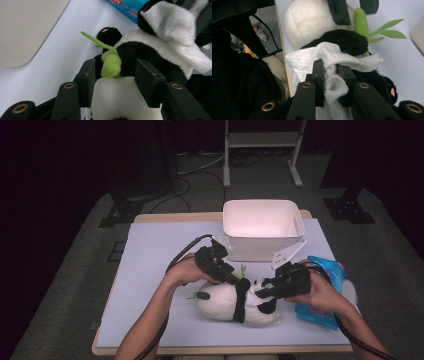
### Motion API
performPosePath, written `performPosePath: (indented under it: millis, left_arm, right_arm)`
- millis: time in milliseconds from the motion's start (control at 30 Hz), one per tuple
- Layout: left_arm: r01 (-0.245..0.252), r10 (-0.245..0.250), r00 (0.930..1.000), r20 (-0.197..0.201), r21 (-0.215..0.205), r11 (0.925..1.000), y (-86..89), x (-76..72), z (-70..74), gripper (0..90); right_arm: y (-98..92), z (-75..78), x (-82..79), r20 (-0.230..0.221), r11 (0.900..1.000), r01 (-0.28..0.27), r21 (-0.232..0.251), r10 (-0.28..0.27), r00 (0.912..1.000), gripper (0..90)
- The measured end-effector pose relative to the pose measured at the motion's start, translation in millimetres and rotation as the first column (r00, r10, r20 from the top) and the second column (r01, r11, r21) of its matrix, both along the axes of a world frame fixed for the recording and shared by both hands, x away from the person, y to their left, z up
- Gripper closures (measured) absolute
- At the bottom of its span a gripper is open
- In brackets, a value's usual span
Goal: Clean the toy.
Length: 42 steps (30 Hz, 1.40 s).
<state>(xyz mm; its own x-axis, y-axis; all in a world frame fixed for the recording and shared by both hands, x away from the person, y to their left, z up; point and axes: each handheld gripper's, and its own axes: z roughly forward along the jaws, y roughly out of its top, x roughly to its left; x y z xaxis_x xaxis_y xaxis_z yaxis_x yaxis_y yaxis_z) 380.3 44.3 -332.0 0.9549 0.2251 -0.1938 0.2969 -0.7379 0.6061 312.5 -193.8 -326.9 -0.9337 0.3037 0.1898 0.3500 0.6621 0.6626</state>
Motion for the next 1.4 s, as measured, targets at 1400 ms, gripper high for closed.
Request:
performPosePath:
  millis: [1400]
  left_arm:
    - [0.090, -0.083, 0.9950, 0.055, -0.125, 0.9881, -15.9, -17.3, 4.4, 76.2]
  right_arm:
    - [-3.0, 15.7, 16.4, 0.040, 0.995, 0.070, -0.072, -0.067, 0.9970, 77.9]
